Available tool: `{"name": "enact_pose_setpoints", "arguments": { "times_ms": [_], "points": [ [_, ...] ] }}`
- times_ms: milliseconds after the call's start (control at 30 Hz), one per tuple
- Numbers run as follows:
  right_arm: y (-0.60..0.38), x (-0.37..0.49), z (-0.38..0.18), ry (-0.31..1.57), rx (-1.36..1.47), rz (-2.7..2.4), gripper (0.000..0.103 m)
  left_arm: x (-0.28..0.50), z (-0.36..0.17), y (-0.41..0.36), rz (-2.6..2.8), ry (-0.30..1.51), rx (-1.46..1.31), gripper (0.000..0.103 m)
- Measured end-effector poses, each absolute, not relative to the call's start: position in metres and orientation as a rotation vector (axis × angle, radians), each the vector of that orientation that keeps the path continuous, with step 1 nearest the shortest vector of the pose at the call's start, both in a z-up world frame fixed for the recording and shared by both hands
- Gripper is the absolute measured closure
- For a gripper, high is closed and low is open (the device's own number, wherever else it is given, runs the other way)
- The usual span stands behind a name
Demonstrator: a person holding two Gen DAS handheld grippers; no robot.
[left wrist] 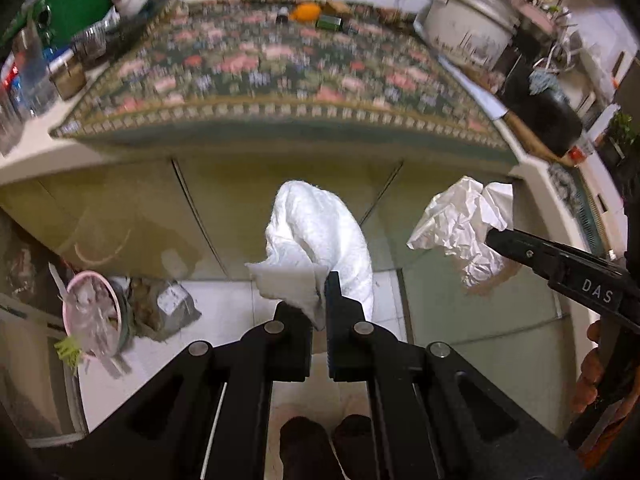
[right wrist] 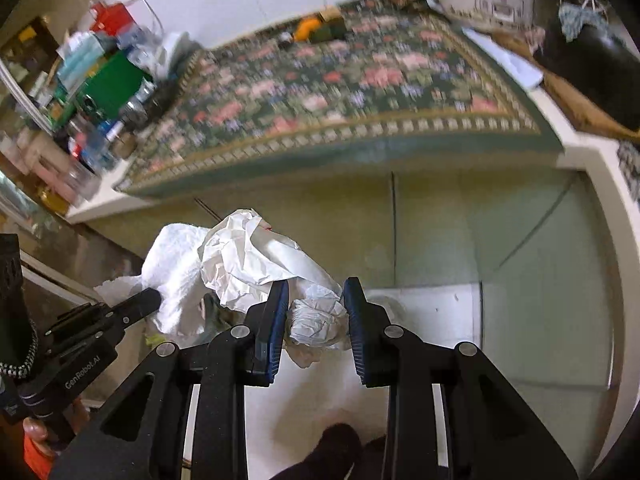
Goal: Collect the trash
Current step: 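Carry both tissues down over the white bucket with both tools, then open both grippers to drop the tissues into the bucket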
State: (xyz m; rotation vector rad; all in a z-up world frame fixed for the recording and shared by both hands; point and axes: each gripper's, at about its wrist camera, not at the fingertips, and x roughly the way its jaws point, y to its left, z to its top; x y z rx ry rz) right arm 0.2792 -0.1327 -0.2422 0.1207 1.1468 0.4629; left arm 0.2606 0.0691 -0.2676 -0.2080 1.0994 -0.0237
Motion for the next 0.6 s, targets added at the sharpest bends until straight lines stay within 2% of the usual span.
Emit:
{"name": "enact_pose_setpoints", "arguments": {
  "times_ms": [167,600],
  "points": [
    [-0.144,0.291,-0.311,1.213,0.095,0.437,0.077,0.267,-0.339,0.061,0.005,1.145,-0.249,0.099],
    [-0.126,0.331,-0.546,1.340,0.013,0.456,0.076,0.277,-0.554,0.063,0.086,1.228,-0.337,0.099]
  ]
}}
